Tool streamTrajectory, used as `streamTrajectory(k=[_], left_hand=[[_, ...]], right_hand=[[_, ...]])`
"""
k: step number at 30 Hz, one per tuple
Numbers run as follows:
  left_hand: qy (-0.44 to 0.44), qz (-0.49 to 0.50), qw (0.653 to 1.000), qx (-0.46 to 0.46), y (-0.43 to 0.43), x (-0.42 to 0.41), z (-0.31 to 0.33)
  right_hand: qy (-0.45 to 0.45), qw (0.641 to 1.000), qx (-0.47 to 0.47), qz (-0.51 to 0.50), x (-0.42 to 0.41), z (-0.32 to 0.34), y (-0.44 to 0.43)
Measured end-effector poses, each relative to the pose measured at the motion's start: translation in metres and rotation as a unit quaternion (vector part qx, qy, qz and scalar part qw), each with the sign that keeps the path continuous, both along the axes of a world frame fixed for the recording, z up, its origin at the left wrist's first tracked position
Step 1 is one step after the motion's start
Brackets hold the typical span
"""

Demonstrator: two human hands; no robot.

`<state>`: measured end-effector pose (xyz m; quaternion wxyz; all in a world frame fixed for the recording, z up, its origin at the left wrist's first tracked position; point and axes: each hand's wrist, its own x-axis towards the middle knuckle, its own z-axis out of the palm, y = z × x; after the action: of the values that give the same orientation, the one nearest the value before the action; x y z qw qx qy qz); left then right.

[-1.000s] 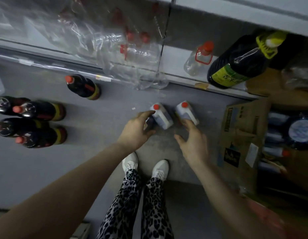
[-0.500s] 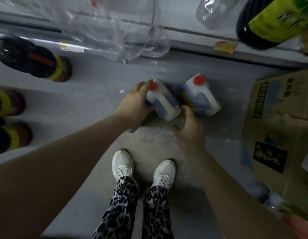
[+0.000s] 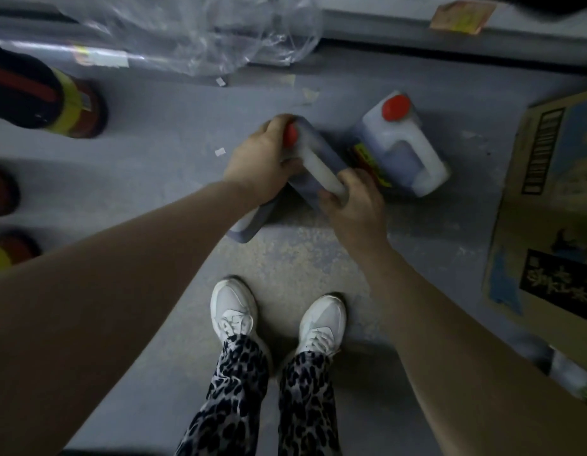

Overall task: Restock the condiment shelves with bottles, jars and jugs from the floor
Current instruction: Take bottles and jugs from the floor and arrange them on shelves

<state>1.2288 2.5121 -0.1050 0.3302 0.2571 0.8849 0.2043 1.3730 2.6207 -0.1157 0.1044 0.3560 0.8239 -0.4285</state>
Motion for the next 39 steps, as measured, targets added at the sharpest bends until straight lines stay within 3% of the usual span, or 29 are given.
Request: streamTrajectory(k=[7, 11, 14, 18, 21, 23, 25, 28, 29, 31, 32, 34, 37, 39], left_hand=[[-0.013, -0.109, 0.992, -0.064, 0.019, 0.034, -0.001], [-0.034, -0.123, 0.991, -0.034, 0.018, 0.062, -0.008], [-0.062, -0.085, 0.994, 0.0, 0.005, 0.079, -0.017], [-0.077, -0.033, 0.996, 0.012, -0.003, 0.081, -0.035], [-0.132, -0.022, 0.991, 0.007, 0.0, 0.075, -0.05], [-0.206, 0.051, 0.975, 0.067, 0.008, 0.073, -0.065], [-0.16, 0.04, 0.984, 0.065, 0.014, 0.073, -0.075], [-0.229, 0.119, 0.961, 0.097, 0.017, 0.072, -0.105], [-0.287, 0.149, 0.942, 0.092, 0.017, 0.073, -0.097], [-0.3, 0.125, 0.941, 0.091, 0.019, 0.073, -0.116], [-0.231, 0.076, 0.966, 0.086, 0.018, 0.075, -0.118], [-0.19, 0.018, 0.979, 0.072, 0.013, 0.07, -0.117], [-0.258, 0.007, 0.964, 0.062, 0.003, 0.067, -0.11], [-0.256, -0.047, 0.962, 0.078, 0.0, 0.063, -0.099]], right_hand=[[-0.042, 0.999, -0.001, 0.028, 0.046, 0.001, 0.027], [-0.051, 0.998, -0.01, 0.036, 0.075, 0.002, 0.041], [-0.027, 0.999, -0.011, 0.022, 0.092, -0.001, 0.045], [0.052, 0.99, -0.087, -0.099, 0.107, -0.01, 0.044], [0.028, 0.983, -0.131, -0.127, 0.12, -0.03, 0.038], [0.018, 0.982, -0.134, -0.131, 0.124, -0.048, 0.035], [0.012, 0.983, -0.121, -0.14, 0.125, -0.066, 0.033], [-0.005, 0.98, -0.116, -0.162, 0.127, -0.089, 0.034], [-0.012, 0.98, -0.116, -0.162, 0.127, -0.094, 0.034], [-0.014, 0.98, -0.119, -0.159, 0.127, -0.099, 0.036], [-0.013, 0.979, -0.127, -0.158, 0.126, -0.1, 0.038], [-0.012, 0.975, -0.15, -0.163, 0.126, -0.098, 0.042], [-0.008, 0.963, -0.197, -0.184, 0.129, -0.089, 0.045], [0.003, 0.944, -0.253, -0.211, 0.132, -0.081, 0.045]])
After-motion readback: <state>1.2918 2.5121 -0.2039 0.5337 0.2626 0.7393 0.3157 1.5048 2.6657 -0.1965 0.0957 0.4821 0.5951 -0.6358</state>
